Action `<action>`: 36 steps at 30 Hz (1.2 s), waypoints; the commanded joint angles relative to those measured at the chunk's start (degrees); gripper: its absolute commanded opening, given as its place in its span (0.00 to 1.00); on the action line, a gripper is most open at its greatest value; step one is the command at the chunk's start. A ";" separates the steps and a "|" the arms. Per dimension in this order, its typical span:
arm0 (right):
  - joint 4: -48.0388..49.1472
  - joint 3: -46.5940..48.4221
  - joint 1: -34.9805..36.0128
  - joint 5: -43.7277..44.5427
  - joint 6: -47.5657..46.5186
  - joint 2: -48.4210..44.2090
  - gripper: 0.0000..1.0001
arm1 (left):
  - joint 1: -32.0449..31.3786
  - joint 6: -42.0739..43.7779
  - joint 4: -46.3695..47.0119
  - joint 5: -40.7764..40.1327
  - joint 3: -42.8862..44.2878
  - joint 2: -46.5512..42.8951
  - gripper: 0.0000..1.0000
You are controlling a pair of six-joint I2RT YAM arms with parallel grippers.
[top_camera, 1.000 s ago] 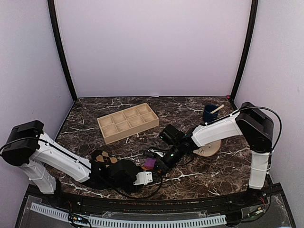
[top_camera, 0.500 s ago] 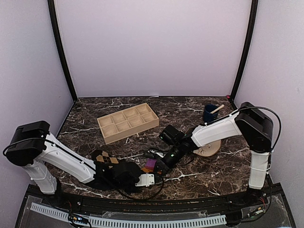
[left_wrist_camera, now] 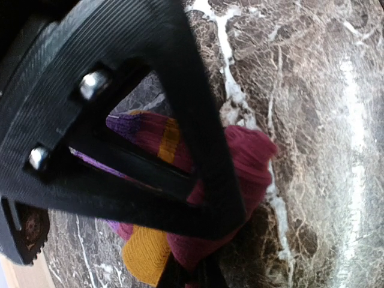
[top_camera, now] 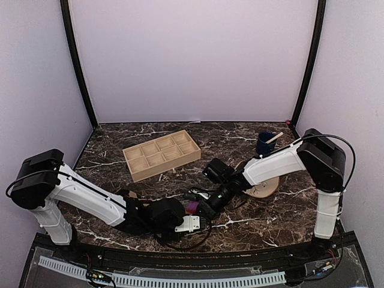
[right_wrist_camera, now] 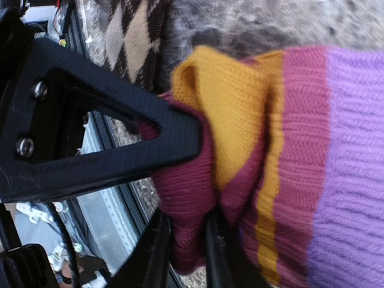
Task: Roll the socks
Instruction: Roll the sock at the center of the board.
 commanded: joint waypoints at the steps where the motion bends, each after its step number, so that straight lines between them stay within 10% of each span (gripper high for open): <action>1: 0.22 -2.36 -0.88 2.38 -1.05 -2.56 0.26 | 1.93 -3.12 -8.67 9.11 3.13 -0.79 0.00; 22: 13.41 -14.97 -4.18 9.76 2.79 -15.04 0.40 | 14.42 -7.92 -28.80 37.96 15.97 1.19 0.00; 36: 17.27 -23.34 3.66 31.46 -3.29 -27.40 0.42 | 19.29 -8.46 -36.22 51.23 20.40 8.60 0.00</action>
